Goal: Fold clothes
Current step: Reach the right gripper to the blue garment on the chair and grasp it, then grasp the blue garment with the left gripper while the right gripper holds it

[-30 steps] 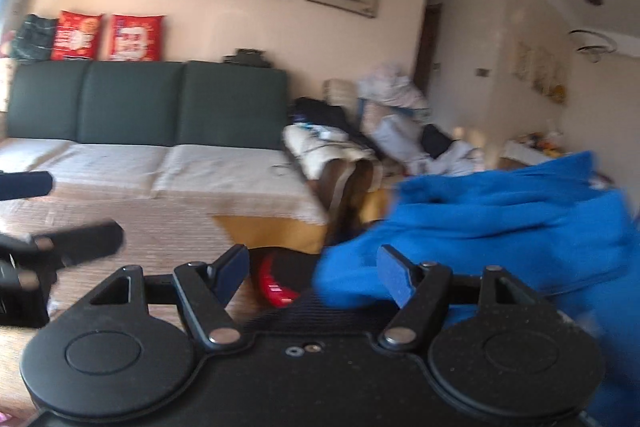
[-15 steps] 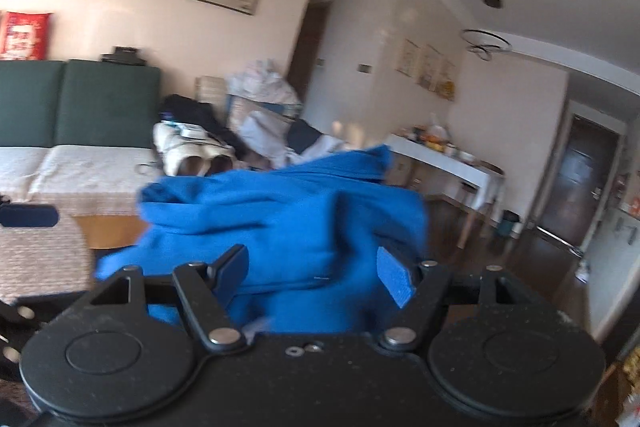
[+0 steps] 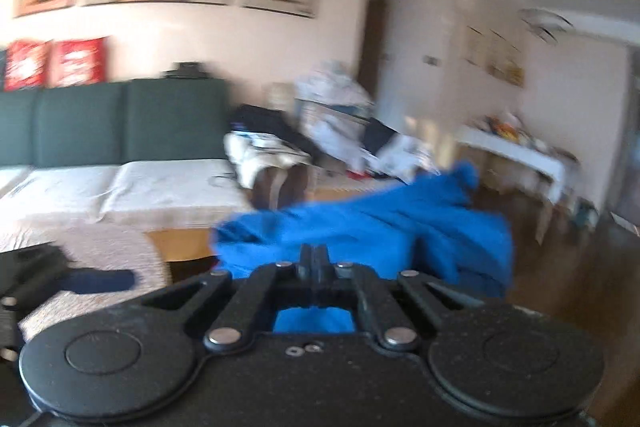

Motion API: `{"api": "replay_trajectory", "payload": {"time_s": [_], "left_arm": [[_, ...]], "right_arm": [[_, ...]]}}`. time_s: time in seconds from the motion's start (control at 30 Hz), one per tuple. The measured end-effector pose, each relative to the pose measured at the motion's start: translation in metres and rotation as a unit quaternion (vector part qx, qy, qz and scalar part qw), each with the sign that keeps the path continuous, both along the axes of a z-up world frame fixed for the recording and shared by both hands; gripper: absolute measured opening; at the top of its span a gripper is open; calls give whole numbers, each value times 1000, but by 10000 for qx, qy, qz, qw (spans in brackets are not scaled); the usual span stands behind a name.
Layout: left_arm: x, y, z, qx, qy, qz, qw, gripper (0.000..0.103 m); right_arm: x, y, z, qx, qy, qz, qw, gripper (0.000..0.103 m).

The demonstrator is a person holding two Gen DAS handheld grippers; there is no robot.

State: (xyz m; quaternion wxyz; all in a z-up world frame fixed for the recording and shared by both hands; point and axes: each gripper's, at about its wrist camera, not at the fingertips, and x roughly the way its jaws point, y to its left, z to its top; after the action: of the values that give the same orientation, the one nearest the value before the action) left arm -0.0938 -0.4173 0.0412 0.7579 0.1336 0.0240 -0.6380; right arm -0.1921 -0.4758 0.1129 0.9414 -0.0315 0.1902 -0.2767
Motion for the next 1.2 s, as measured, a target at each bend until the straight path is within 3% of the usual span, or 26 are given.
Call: {"api": "replay_trajectory", "payload": {"time_s": [0.03, 0.1, 0.3, 0.57, 0.67, 1.0, 1.2], "left_arm": [[-1, 2, 0, -16, -8, -3, 10000, 82], [-1, 3, 0, -40, 16, -19, 10000, 84], [2, 1, 4, -53, 236, 5, 9997, 99], [2, -4, 8, -62, 338, -1, 9994, 101], [0, -4, 8, -40, 323, -46, 9995, 101], [-13, -5, 10, -78, 0, -129, 9999, 101], [-2, 8, 15, -330, -558, 144, 9978, 102]], "right_arm": [[0, 5, 3, -202, 83, 23, 9998, 103], [2, 5, 5, -446, 265, -67, 9986, 103], [-15, -15, 3, -231, 474, -572, 9970, 103], [-15, -43, -13, 463, 806, -812, 9924, 103], [-7, -42, -16, 556, 862, -565, 9931, 103], [12, 0, 2, 88, 772, 369, 9963, 103], [30, 40, 7, -14, 1050, 1550, 9823, 103]]}}
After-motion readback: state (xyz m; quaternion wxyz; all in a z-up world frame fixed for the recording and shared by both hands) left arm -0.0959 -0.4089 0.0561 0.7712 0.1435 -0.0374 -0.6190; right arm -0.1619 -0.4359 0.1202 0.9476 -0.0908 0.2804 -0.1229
